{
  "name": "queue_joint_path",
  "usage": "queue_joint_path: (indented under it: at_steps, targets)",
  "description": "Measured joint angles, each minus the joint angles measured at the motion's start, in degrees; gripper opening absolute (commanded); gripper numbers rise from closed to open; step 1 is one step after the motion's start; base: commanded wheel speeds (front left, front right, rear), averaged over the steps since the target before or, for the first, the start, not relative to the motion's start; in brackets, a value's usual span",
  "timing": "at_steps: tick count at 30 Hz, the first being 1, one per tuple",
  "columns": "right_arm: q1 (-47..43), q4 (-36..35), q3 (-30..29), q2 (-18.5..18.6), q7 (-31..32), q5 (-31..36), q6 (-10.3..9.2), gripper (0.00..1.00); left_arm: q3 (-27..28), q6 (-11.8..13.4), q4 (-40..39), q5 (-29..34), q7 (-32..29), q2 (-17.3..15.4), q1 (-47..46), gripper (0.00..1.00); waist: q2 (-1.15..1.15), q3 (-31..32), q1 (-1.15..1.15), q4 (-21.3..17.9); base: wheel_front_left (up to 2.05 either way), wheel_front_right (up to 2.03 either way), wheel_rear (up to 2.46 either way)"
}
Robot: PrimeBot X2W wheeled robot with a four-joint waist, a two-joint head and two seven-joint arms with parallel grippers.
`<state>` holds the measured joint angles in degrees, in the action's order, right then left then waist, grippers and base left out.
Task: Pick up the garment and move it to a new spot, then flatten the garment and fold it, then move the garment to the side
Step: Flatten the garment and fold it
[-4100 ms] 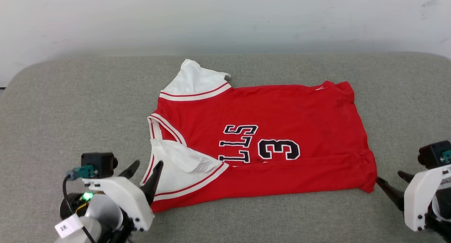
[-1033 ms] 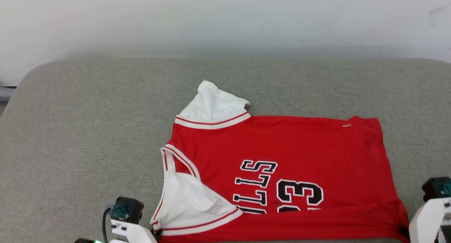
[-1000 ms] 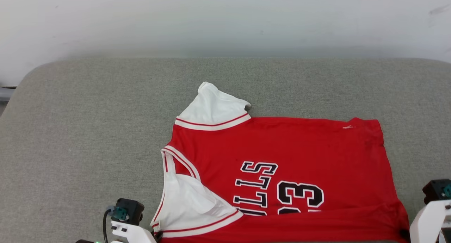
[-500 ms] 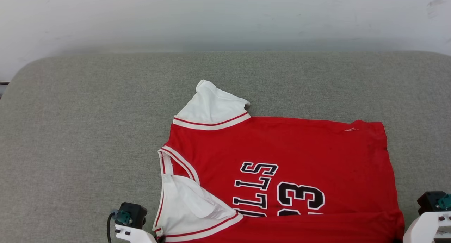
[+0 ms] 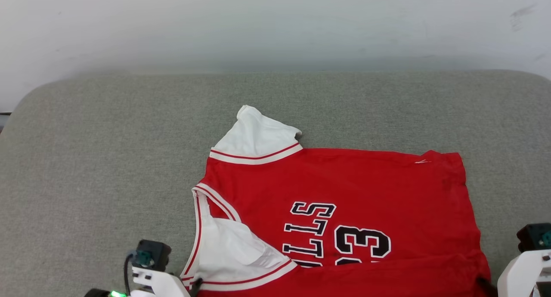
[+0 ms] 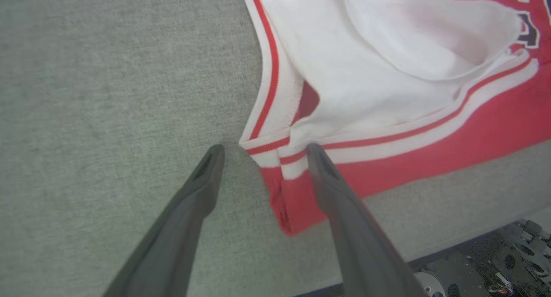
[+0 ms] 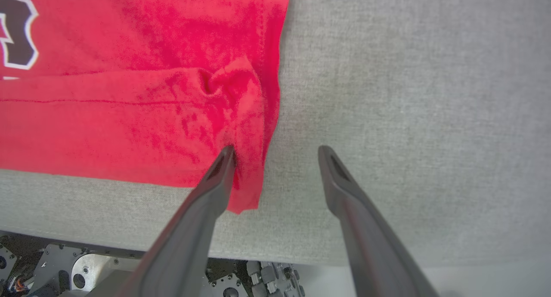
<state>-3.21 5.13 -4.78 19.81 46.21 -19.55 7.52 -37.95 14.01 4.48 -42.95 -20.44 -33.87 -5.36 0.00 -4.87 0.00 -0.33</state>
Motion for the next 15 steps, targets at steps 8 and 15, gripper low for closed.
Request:
queue_joint_path:
  at_steps: [8,15]
  targets:
    - [-0.09,-10.17,-0.68,-0.19,0.31,0.20,0.00,1.00,3.81,1.72,-5.70,0.57,2.81,-1.74,-2.35,1.00,0.00,0.79,0.00,-2.32,0.00,0.00,0.00]
    - [-0.13,-19.29,0.46,-1.79,2.66,-0.24,0.00,1.00,6.10,-0.19,-9.49,0.02,-1.77,-5.48,-10.04,1.00,0.00,-1.15,0.00,-5.67,0.00,0.00,0.00]
